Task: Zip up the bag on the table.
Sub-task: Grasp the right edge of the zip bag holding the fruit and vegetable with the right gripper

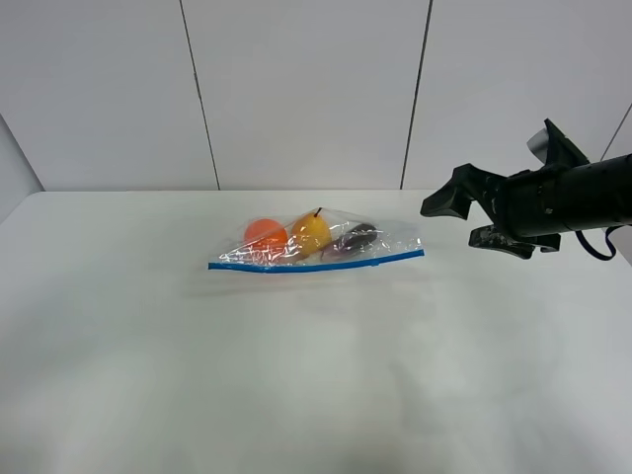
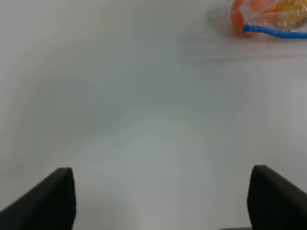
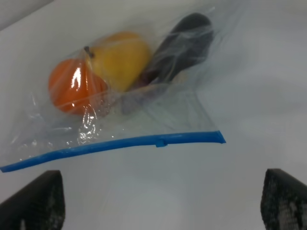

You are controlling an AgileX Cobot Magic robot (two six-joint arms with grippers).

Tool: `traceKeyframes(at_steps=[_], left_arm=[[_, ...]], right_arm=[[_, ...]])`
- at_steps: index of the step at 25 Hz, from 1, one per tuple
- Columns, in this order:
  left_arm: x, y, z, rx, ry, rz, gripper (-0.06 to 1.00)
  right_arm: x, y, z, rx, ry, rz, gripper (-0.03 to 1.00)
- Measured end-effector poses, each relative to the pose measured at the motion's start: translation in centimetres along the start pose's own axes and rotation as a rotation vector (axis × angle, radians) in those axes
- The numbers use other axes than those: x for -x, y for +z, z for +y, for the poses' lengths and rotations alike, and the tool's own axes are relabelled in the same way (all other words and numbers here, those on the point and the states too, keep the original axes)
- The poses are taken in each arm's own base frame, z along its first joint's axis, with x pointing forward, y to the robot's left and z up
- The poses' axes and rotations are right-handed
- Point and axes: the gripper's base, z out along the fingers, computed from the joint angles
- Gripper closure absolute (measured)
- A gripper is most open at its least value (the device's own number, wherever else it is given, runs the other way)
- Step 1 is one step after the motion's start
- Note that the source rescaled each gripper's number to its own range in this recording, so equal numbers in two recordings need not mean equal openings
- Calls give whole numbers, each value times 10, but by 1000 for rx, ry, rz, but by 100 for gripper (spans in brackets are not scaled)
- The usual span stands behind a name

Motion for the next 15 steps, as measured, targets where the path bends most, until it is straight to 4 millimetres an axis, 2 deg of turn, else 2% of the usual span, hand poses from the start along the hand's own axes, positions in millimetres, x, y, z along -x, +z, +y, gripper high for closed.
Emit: traceKeyframes(at_steps=[15], left_arm=[[0,0,0,0,0,0,0]], right_arm=[[-12,61,-32,16,7,105,1]])
